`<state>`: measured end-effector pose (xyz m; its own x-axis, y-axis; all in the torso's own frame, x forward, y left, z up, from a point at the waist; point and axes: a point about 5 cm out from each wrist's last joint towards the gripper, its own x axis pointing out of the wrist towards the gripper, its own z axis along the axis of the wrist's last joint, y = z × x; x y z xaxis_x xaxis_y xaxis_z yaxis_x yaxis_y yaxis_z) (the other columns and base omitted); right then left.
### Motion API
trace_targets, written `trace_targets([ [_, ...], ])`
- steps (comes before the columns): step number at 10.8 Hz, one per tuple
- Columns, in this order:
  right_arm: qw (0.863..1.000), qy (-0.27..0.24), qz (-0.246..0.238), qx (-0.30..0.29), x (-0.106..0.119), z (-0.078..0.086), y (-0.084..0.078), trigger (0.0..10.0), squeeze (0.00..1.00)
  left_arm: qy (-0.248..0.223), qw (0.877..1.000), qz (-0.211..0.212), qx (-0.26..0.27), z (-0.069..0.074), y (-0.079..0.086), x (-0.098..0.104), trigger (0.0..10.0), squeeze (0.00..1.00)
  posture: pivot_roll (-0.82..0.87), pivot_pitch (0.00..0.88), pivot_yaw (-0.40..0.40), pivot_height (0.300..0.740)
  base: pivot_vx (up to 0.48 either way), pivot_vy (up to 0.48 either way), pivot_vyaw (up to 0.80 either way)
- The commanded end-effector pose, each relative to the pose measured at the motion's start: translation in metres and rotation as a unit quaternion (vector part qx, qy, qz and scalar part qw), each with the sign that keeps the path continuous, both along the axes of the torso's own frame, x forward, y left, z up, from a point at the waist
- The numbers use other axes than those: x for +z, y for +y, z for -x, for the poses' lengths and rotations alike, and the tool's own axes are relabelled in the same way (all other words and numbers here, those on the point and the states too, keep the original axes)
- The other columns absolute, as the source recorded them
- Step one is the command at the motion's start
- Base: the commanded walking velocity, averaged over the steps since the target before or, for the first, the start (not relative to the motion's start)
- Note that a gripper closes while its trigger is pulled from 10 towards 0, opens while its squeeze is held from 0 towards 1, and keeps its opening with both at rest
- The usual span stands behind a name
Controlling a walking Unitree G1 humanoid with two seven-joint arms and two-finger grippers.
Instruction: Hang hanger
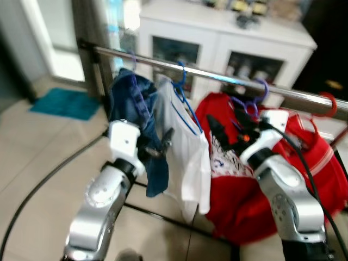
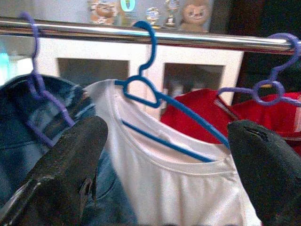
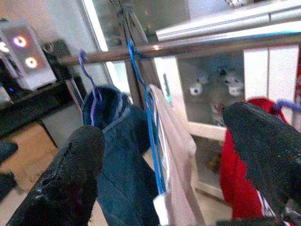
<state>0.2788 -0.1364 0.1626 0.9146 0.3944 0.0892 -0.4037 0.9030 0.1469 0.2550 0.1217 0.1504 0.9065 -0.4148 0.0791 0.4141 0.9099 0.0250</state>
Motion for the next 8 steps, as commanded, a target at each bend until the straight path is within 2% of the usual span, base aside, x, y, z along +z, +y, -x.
trace_targets([
  [1,1.000,0.006,-0.002,0.000,0.000,-0.002,0.002,10.0,1.00,0.007,1.000,-0.017,0.005,0.001,0.003,-0.002,10.0,1.00,0.15,0.000,-0.058,0.740,0.000,0.000,0.00],
  [2,1.000,0.002,-0.025,-0.006,0.007,-0.007,0.007,10.0,1.00,0.011,1.000,-0.029,-0.002,0.005,0.009,-0.002,10.0,1.00,0.16,0.000,-0.064,0.740,0.000,0.000,0.00],
  [3,1.000,0.005,-0.017,-0.008,0.007,-0.008,0.008,10.0,1.00,0.012,0.999,-0.037,-0.016,0.007,0.008,-0.002,10.0,1.00,0.16,0.000,-0.064,0.740,0.000,0.000,0.00],
  [5,0.998,0.032,0.013,-0.051,0.011,-0.015,0.004,10.0,1.00,0.024,0.994,-0.046,-0.094,0.012,0.003,-0.005,10.0,1.00,0.13,0.000,-0.052,0.740,0.000,0.000,0.00],
  [6,0.995,0.048,0.049,-0.073,0.013,-0.017,-0.003,10.0,1.00,0.034,0.991,-0.054,-0.115,0.012,0.003,-0.007,10.0,1.00,0.13,0.000,-0.047,0.740,0.000,0.000,0.00],
  [8,0.983,0.076,0.068,-0.150,0.018,-0.025,-0.031,10.0,1.00,0.051,0.982,-0.067,-0.171,0.015,-0.001,-0.009,10.0,1.00,0.14,0.000,-0.048,0.740,0.000,0.000,0.00],
])
